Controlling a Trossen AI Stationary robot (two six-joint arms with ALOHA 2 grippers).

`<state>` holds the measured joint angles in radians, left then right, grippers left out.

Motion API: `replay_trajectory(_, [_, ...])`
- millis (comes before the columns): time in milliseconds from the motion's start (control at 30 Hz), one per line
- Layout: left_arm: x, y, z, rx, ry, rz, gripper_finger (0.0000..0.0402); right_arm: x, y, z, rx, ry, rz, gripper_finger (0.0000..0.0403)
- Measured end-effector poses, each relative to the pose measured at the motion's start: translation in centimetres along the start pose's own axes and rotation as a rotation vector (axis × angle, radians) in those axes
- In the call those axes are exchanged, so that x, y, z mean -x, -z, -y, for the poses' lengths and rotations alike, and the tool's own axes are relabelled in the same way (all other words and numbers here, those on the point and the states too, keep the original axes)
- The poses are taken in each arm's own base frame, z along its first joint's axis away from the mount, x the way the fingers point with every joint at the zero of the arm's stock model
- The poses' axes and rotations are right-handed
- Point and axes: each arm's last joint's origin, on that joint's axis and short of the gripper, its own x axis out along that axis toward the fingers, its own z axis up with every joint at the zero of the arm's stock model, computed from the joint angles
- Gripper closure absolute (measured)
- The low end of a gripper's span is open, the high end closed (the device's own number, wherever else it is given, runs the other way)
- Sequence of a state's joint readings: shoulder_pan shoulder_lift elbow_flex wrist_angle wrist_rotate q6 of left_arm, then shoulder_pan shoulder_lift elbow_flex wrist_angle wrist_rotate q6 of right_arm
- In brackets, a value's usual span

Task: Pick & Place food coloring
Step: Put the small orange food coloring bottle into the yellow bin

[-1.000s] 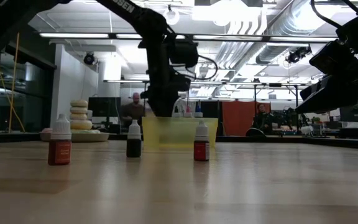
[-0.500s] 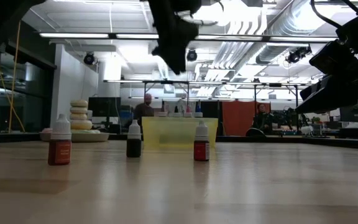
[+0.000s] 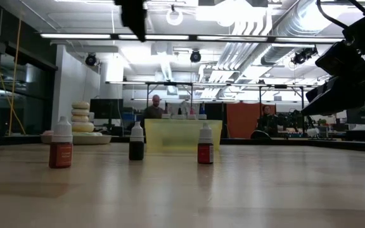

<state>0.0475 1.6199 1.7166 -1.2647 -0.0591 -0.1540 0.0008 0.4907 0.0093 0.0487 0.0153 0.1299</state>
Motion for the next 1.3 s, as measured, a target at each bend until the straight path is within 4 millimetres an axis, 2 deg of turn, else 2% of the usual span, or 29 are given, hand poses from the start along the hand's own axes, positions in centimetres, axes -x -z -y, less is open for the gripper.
replay_trajectory(133, [-0.1, 3.6, 1.3, 0.015, 0.069, 0.021, 0.0261, 0.0, 0.0, 0.0, 0.0, 0.0, 0.0, 0.0402])
replay_trajectory(300, [-0.5, 7.6, 2.4, 0.113, 0.155, -0.007, 0.0261, 0.0, 0.0, 0.0, 0.0, 0.0, 0.0, 0.0402])
replay_trajectory(533, [-0.6, 11.2, 3.7, 0.242, 0.175, -0.065, 0.0261, 0.0, 0.0, 0.0, 0.0, 0.0, 0.001, 0.0402])
replay_trajectory(667, [-0.8, 12.4, 4.4, 0.251, 0.183, -0.087, 0.0261, 0.0, 0.0, 0.0, 0.0, 0.0, 0.0, 0.0402])
replay_trajectory(967, [-2.9, 14.7, 5.5, 0.325, 0.131, -0.169, 0.0261, 0.0, 0.0, 0.0, 0.0, 0.0, 0.0, 0.0402])
replay_trajectory(1100, [-4.3, 14.7, 6.3, 0.364, 0.106, -0.201, 0.0261, 0.0, 0.0, 0.0, 0.0, 0.0, 0.0, 0.0402])
replay_trajectory(1300, [-7.6, 13.3, 8.3, 0.412, 0.147, -0.25, 0.0261, 0.0, 0.0, 0.0, 0.0, 0.0, 0.0, 0.0402])
